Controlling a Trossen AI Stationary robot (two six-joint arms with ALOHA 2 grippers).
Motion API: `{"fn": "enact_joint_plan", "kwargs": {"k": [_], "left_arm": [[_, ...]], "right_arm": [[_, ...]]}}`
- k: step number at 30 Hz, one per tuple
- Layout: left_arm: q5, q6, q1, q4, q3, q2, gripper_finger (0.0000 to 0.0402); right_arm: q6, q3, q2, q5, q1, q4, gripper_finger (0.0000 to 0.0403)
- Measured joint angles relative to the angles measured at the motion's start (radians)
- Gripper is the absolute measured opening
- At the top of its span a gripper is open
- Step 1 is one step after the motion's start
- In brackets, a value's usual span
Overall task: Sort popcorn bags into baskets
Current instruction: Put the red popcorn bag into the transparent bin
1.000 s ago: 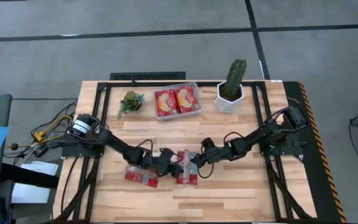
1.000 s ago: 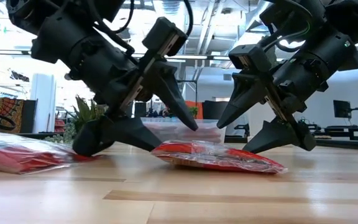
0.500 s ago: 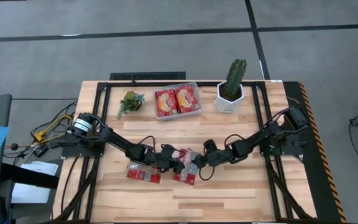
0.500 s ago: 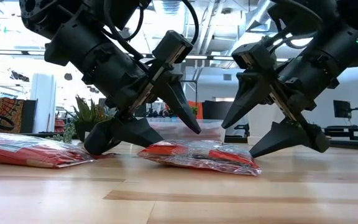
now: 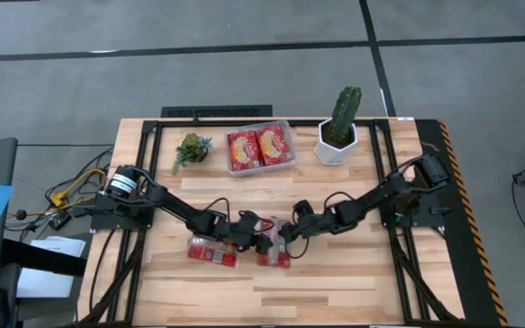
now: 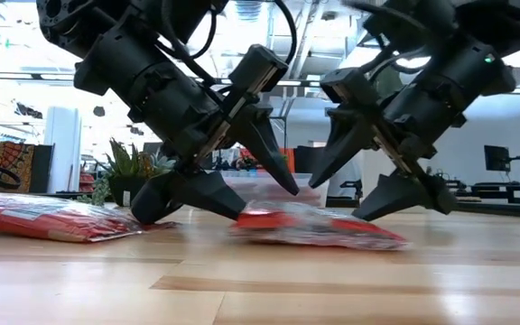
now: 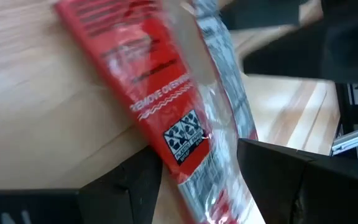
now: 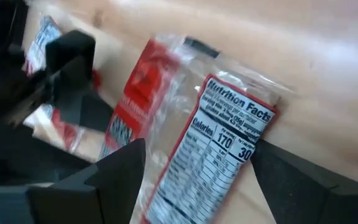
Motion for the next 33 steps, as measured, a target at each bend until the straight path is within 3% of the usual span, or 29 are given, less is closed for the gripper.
{"fn": "enact_joint_plan", "kwargs": {"k": [7, 15, 21, 30, 33], "left_arm": [[0.002, 0.015, 0.012, -0.012, 0.011, 0.000, 0.0195], [0.011, 0.020, 0.025, -0.004, 0.012, 0.000, 0.0195], [0.046, 0.029, 0.025, -0.008, 0.012, -0.002, 0.0195], [0.053, 0.038, 0.030, 0.001, 0.014, -0.004, 0.0195], [0.059, 0.038, 0.031, 0.011, 0.014, -0.004, 0.0195]], "right_arm": [[-0.010, 0.021, 0.000, 0.007, -0.031, -0.031, 0.0311], [-0.013, 0.035, 0.056, -0.029, -0.037, -0.046, 0.0255], [-0.046, 0.107, 0.111, -0.044, -0.042, -0.079, 0.0182], [-0.155, 0.197, 0.104, -0.094, -0.075, -0.252, 0.0025], [-0.163, 0.199, 0.104, -0.094, -0.077, -0.252, 0.0010]]}}
